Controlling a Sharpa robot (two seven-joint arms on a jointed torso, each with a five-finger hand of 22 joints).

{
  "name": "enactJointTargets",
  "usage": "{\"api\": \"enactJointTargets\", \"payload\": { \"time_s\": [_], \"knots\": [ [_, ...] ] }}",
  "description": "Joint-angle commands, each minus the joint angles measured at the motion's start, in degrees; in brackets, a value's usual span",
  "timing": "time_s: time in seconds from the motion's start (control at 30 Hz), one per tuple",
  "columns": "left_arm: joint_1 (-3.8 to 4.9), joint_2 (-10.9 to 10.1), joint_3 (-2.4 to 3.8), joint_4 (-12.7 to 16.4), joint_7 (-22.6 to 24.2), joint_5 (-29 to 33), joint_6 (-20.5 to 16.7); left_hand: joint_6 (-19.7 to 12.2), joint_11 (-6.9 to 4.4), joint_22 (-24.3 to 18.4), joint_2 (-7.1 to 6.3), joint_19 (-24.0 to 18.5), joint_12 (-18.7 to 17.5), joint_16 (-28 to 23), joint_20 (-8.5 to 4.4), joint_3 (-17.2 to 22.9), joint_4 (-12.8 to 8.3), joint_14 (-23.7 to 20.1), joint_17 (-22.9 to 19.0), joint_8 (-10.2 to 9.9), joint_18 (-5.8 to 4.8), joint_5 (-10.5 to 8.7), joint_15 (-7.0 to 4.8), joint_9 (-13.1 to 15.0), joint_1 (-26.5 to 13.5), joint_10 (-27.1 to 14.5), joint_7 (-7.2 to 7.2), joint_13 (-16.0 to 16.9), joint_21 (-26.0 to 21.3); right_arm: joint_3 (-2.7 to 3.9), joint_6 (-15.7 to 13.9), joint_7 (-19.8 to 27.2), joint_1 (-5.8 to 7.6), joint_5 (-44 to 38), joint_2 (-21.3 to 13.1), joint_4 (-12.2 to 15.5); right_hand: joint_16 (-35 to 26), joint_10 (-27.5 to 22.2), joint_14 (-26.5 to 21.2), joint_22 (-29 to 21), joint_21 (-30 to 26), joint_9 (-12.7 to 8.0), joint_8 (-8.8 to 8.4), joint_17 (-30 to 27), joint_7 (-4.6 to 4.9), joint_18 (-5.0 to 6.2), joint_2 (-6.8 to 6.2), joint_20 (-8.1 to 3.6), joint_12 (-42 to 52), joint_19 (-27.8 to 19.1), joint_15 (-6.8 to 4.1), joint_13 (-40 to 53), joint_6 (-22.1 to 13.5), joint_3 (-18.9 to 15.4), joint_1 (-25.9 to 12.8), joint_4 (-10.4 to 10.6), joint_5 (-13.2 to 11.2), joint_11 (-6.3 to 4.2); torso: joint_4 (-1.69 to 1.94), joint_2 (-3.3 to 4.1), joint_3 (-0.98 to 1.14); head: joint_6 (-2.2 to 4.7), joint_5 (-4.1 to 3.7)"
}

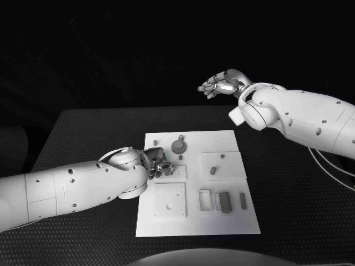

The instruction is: Assemble the parts on the task board

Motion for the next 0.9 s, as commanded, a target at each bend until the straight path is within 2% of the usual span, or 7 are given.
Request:
{"api": "enactJointTargets", "payload": {
  "time_s": [0.03,0.13,0.4,0.53,0.73,0.9],
  "knots": [
    [-0.7,0.32,-0.5,0.13,-0.68,1.01,3.7,10.08,-0.84,1.12,1.6,0.55,0.28,0.34,-0.91,0.54,-0.07,-2.86,-0.12,-0.27,-0.21,-0.61,-2.32,-0.06,1.55,-1.06,-4.05,-0.1,-0.11,0.0,0.8,0.32,-0.02,-0.01,0.0,0.05,-0.4,0.36,-0.18,0.07,-0.3,-0.05,0.34,0.06,1.64,-0.53,-0.17,0.1,-0.22,-0.43,0.08,-0.07,-0.03,0.13,-0.38,0.35,-0.02,0.11,-0.02,0.01,0.0,0.01,-0.01],
    [-0.76,0.38,-0.5,0.12,-0.62,1.07,4.35,10.09,-0.81,1.03,0.68,0.65,0.33,0.29,-0.95,0.38,0.29,-2.86,-0.36,-0.33,-0.15,-2.88,-2.45,-0.1,1.2,-1.1,-4.05,-0.21,-0.19,0.0,0.78,0.31,-0.02,0.04,-0.01,0.05,-0.42,0.36,-0.18,0.09,-0.31,-0.06,0.35,0.09,1.65,-0.54,-0.17,0.1,-0.21,-0.43,0.09,-0.08,-0.03,0.11,-0.41,0.38,-0.02,0.11,-0.02,0.01,0.01,0.04,-0.06],
    [-1.07,0.74,-0.5,-0.18,-0.37,0.16,5.08,10.17,-0.83,0.98,-0.31,0.74,0.39,0.35,-0.94,0.12,0.71,-2.83,-0.52,-0.33,-0.16,-3.72,-2.51,-0.12,0.91,-1.07,-4.04,-0.32,-0.27,-0.01,0.78,0.32,-0.05,0.09,-0.07,0.18,-0.47,0.36,-0.2,0.14,-0.35,-0.08,0.35,0.14,1.65,-0.55,-0.18,0.11,-0.21,-0.43,0.1,-0.13,-0.03,0.09,-0.46,0.44,-0.02,0.12,-0.03,0.01,0.0,0.05,-0.13],
    [-1.21,0.87,-0.5,-0.17,-0.3,-0.08,5.24,10.22,-0.85,0.97,0.15,0.77,0.4,0.4,-0.96,0.24,0.88,-2.81,-0.56,-0.33,-0.14,-3.66,-2.52,-0.13,1.0,-1.06,-4.07,-0.37,-0.3,-0.01,0.82,0.31,-0.06,0.15,-0.1,0.22,-0.51,0.36,-0.22,0.16,-0.36,-0.09,0.36,0.17,1.65,-0.55,-0.18,0.1,-0.2,-0.44,0.11,-0.16,-0.03,0.08,-0.47,0.46,-0.02,0.12,-0.02,0.02,0.02,0.0,-0.17],
    [-1.24,0.92,-0.49,-0.14,-0.26,-1.27,5.48,10.23,-0.87,1.02,1.99,0.74,0.46,0.51,-0.92,0.7,0.99,-2.82,-0.71,-0.35,-0.18,-2.98,-2.5,-0.14,0.87,-1.11,-4.07,-0.49,-0.37,-0.02,0.84,0.32,-0.07,0.18,-0.16,0.25,-0.54,0.37,-0.25,0.19,-0.39,-0.1,0.37,0.2,1.64,-0.56,-0.19,0.1,-0.19,-0.45,0.12,-0.19,-0.03,0.07,-0.48,0.49,-0.02,0.12,-0.03,0.0,0.04,-0.01,-0.15],
    [-1.26,1.01,-0.49,-0.02,-0.14,-1.61,5.99,10.26,-0.87,1.06,2.35,0.77,0.51,0.57,-0.92,0.86,0.72,-2.8,-0.77,-0.35,-0.19,-2.44,-2.49,-0.13,0.7,-1.13,-4.08,-0.53,-0.35,-0.03,0.86,0.35,-0.14,0.21,-0.13,0.2,-0.58,0.37,-0.26,0.22,-0.41,-0.11,0.38,0.23,1.64,-0.56,-0.2,0.1,-0.19,-0.45,0.13,-0.21,-0.03,0.06,-0.49,0.51,-0.02,0.12,-0.02,0.0,0.03,-0.12,-0.13]
  ]
}}
